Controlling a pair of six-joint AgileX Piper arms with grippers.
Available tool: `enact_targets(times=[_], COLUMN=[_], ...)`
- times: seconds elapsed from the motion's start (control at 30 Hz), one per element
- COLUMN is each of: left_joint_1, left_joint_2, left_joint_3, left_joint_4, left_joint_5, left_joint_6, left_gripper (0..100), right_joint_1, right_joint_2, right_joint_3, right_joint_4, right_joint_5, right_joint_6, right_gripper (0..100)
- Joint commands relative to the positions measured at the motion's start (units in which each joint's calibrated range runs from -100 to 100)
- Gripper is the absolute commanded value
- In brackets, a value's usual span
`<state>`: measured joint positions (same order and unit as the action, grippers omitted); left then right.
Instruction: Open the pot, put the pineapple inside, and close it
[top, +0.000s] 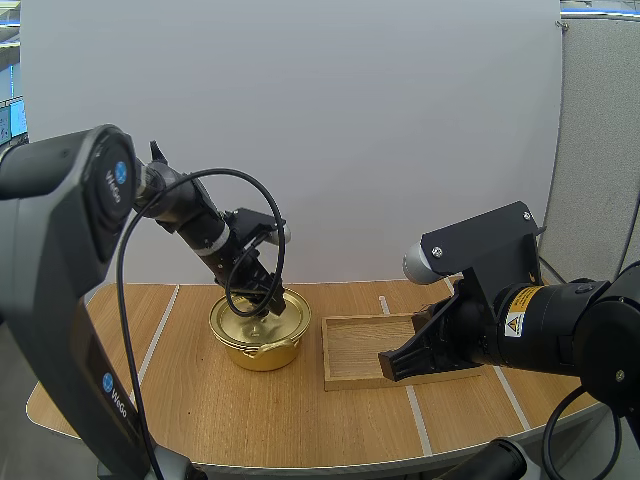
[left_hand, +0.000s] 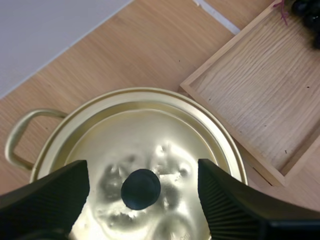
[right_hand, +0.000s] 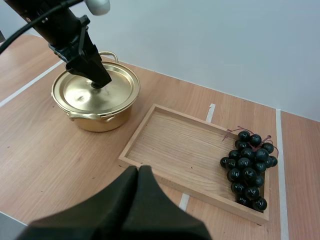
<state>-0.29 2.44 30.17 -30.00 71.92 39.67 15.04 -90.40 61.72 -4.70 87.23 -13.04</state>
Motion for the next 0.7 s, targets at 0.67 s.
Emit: enact_targets(times=[0.67], left_joint_1=[-0.10], left_joint_2=[-55.67], left_joint_3=[-12.56], left_joint_4=[6.14], left_joint_5=[25.67], left_joint_6=[-7.98], left_gripper=[100], right_joint_1=[-0.27], right_joint_2=[-0.31], right_joint_3=[-0.01], right_joint_4=[-0.41], right_joint_5=[-0.02], right_joint_6=[-0.40], right_gripper=[0])
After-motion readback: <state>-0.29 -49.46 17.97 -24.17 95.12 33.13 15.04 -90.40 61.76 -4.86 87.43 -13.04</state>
